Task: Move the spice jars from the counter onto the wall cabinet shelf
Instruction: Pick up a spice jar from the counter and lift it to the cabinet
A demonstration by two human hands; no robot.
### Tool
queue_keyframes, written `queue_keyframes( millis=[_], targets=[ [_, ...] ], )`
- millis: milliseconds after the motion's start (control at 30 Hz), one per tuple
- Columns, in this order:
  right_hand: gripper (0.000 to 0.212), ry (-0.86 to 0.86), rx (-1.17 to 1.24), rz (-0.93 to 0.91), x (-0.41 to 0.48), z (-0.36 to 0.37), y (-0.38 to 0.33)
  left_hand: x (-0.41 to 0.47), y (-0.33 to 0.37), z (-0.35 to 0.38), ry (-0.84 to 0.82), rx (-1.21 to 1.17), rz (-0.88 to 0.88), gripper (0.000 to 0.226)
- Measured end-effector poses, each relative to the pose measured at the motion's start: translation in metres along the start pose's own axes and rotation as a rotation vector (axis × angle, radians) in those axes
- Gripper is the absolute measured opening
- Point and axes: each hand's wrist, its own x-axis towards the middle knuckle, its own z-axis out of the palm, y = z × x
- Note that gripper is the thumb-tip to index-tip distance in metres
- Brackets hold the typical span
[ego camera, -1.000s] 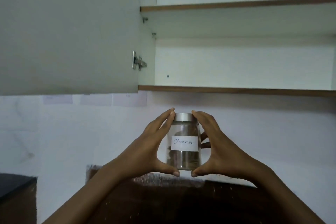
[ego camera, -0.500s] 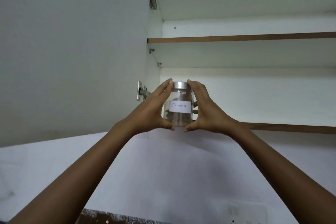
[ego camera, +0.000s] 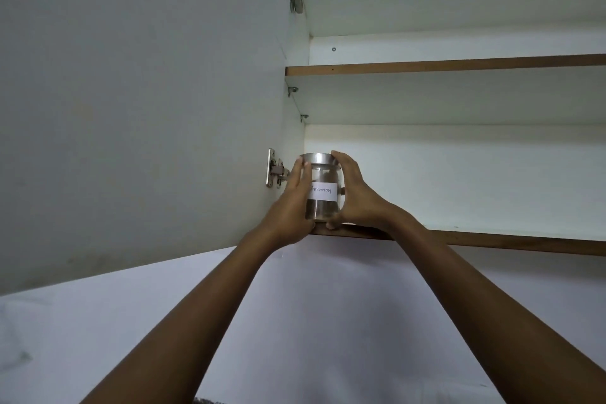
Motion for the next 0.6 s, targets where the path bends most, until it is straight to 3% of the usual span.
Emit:
queue_keyframes(
  millis=[167,300,500,600],
  targets=[
    [0.106,0.055,0.109,0.036,0.011,0.016,0.004,-0.002,-0.008,0.024,0.007,-0.091,-0.056,0.091],
    [0.103,0.070,0.154,0.042,0.015,0.027,0.006,-0.005,-0.005,0.032,0.055,0.033,-0.131,0.085],
    [0.121,0.041,0.065,0.071,0.011,0.026,0.008,-0.025,-0.012,0.038,0.092,0.138,-0.065,0.094],
    [0.119,0.142,-0.010,0.115,-0.011,0.021,-0.002,-0.041,-0.010,0.037,0.130,0.112,-0.032,0.094]
  ],
)
